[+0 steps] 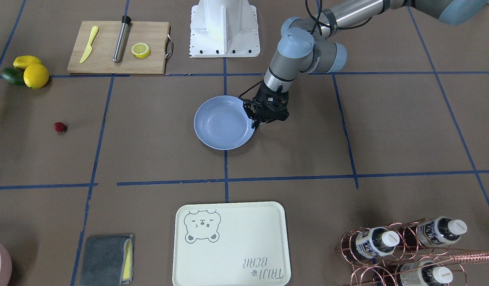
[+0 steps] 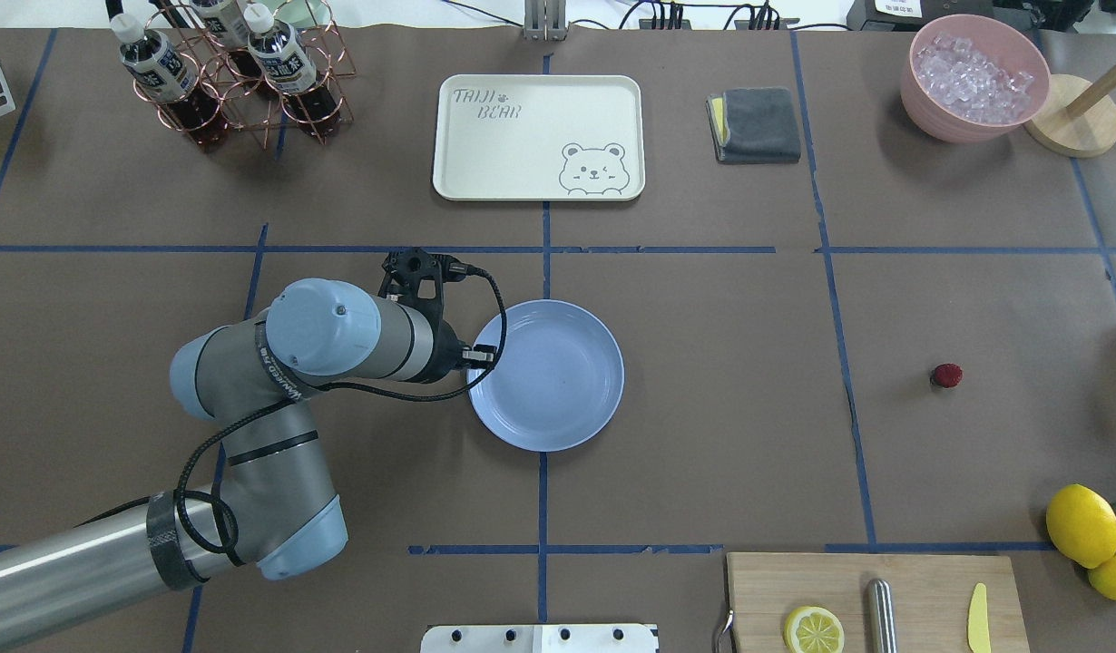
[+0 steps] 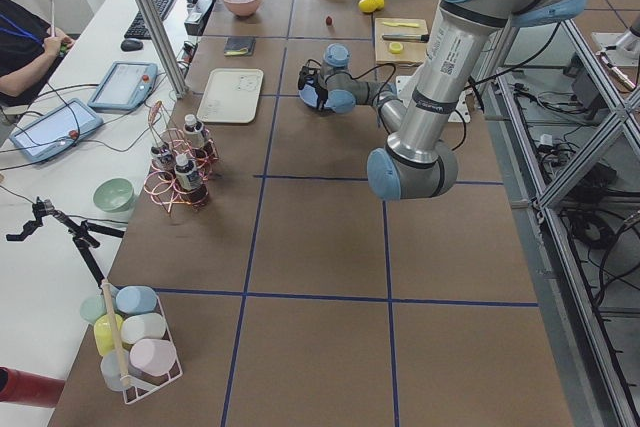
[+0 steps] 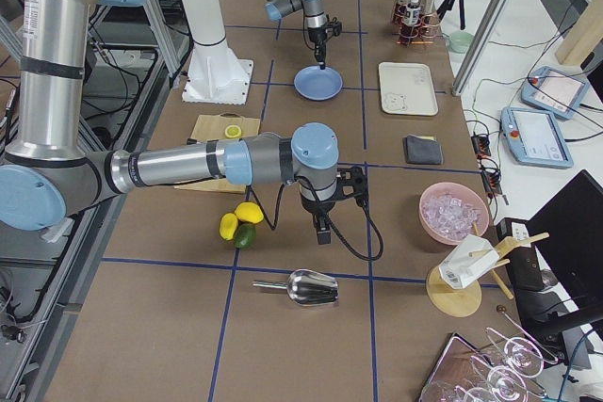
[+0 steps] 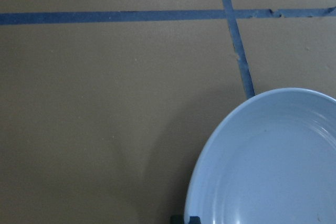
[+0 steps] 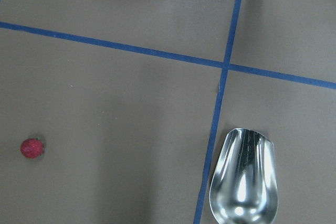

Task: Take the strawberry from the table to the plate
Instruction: 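Grasp the light blue plate with the left gripper and slide it to table center, then release the plate and withdraw the left arm while the right arm moves toward the strawberry, then lower the right gripper onto the red strawberry and grasp it, then carry the strawberry with the right gripper over the plate and release it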

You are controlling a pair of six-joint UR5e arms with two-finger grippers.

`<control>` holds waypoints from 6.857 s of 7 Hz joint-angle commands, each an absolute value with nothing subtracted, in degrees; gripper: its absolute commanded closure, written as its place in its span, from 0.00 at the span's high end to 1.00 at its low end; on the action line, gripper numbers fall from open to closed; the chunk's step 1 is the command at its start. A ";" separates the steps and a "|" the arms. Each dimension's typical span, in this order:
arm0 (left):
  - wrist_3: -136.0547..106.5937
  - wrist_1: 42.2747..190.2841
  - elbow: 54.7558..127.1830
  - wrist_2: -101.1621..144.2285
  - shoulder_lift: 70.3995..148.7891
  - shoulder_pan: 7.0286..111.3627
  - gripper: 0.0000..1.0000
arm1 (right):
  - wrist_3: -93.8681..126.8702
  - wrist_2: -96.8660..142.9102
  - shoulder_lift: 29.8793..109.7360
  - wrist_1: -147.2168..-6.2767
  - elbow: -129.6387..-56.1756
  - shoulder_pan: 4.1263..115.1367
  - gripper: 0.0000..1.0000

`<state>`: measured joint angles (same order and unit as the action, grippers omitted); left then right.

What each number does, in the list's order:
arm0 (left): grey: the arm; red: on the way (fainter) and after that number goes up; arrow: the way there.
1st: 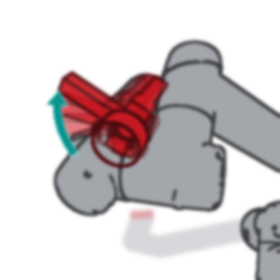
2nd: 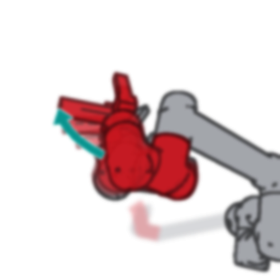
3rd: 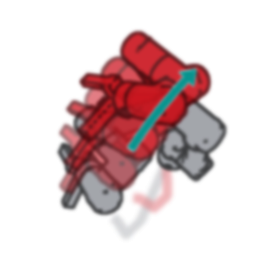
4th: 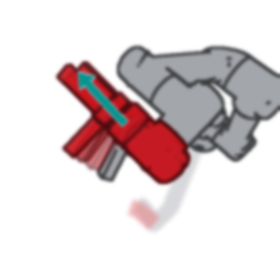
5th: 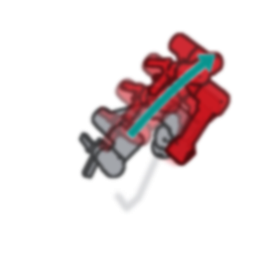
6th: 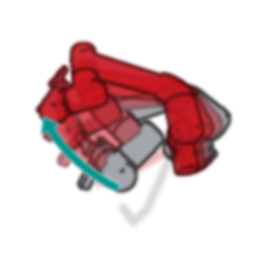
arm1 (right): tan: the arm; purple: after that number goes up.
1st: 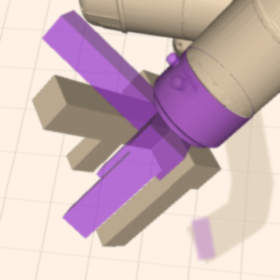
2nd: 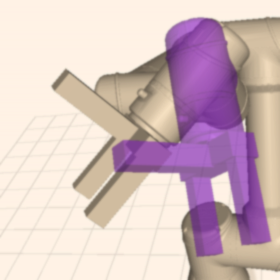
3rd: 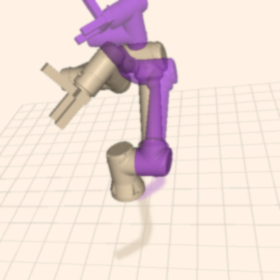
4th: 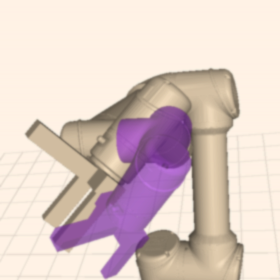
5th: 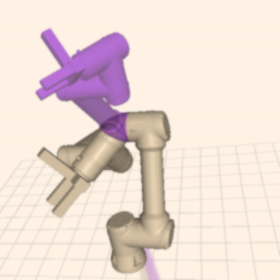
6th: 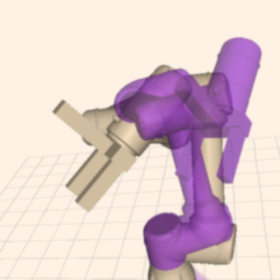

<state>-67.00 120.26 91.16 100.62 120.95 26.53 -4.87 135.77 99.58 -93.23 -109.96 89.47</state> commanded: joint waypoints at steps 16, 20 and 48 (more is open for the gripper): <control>7.21 99.32 96.42 138.43 82.17 91.50 1.00 | 36.88 124.64 90.69 -80.07 -117.33 59.36 1.00; 7.03 99.49 97.03 138.60 82.53 91.49 1.00 | 47.11 109.80 97.65 -56.12 -106.30 46.16 1.00; 7.29 99.23 96.94 138.34 81.74 91.58 1.00 | 81.91 92.38 42.27 -90.62 -84.46 21.27 0.00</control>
